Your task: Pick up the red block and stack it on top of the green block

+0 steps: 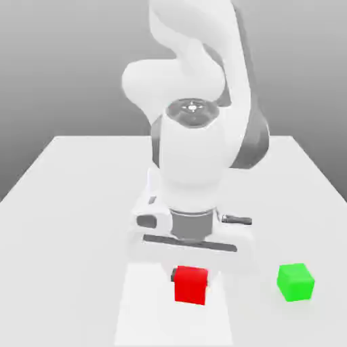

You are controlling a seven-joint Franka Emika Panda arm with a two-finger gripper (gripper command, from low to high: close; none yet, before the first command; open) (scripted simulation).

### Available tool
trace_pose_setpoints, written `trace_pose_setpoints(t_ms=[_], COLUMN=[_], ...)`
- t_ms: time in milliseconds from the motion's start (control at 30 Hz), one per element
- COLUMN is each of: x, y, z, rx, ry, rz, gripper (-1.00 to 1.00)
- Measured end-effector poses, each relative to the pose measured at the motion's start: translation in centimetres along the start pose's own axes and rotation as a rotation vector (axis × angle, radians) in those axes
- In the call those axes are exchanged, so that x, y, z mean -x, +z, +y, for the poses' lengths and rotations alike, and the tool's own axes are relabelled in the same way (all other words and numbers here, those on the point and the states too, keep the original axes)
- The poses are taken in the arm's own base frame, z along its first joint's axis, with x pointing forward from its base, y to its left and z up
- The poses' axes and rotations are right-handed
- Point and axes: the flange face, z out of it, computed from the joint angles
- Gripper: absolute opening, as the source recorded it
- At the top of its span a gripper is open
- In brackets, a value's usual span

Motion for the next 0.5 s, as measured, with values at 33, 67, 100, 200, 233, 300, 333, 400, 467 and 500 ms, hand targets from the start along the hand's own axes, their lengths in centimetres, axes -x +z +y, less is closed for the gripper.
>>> trace_pose_setpoints(t_ms=[33, 67, 100, 200, 233, 300, 333, 400, 467, 500], x=[2.8, 5.6, 8.3, 15.1, 15.3, 15.3, 15.3, 15.3, 15.3, 15.3], y=[-0.3, -0.5, -0.8, -1.1, -0.5, 1.4, 2.6, 4.6, 4.6, 4.6], z=[-0.9, -1.6, -2.1, -2.6, -2.6, -2.6, -2.6, -2.5, -2.5, -2.5], rx=[0.001, 0.002, 0.003, 0.005, 0.006, 0.005, 0.005, 0.006, 0.006, 0.006], ry=[-0.023, -0.046, -0.066, -0.103, -0.093, -0.081, -0.079, -0.079, -0.079, -0.079], rz=[0.0, 0.001, 0.002, 0.009, 0.011, 0.013, 0.014, 0.013, 0.013, 0.013], gripper=[-1.0, -1.0, -1.0, -1.0, -1.0, -1.0, -1.0, 1.0, 1.0, 1.0])
